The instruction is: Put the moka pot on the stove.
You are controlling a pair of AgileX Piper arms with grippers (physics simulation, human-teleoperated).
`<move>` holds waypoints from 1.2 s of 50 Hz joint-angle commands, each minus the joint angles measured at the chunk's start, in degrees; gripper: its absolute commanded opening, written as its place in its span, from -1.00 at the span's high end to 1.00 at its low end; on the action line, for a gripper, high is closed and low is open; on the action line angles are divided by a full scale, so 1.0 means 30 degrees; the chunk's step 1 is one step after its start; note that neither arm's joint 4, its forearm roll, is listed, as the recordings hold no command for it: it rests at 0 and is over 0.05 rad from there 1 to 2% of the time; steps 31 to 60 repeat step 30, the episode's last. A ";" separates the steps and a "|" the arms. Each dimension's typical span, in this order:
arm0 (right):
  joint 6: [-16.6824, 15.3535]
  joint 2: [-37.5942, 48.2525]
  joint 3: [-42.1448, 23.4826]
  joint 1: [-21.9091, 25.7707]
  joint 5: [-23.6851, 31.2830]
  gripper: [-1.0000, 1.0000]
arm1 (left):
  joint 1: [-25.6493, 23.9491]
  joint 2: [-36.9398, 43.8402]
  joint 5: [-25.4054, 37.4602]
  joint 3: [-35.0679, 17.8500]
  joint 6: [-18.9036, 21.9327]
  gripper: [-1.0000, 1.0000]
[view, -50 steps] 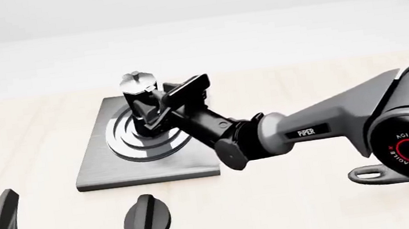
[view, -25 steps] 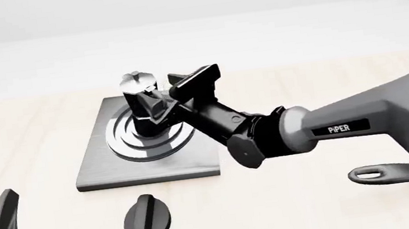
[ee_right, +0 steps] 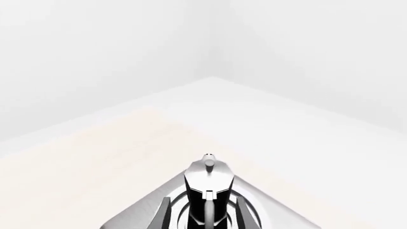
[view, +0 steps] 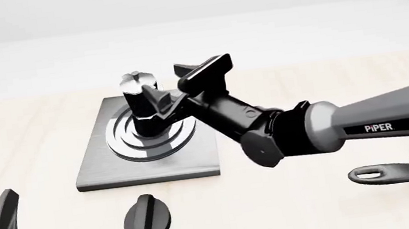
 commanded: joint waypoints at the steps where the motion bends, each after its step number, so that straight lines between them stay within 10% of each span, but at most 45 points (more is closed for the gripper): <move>1: -0.0166 -0.1005 0.0702 -0.0031 0.0082 -1.00 | 0.0000 0.0000 0.0000 0.0000 0.0000 -1.00; 60: -0.0660 -0.3729 0.2307 0.0151 0.0780 -1.00 | 0.0000 0.0000 0.0000 0.0000 0.0000 -1.00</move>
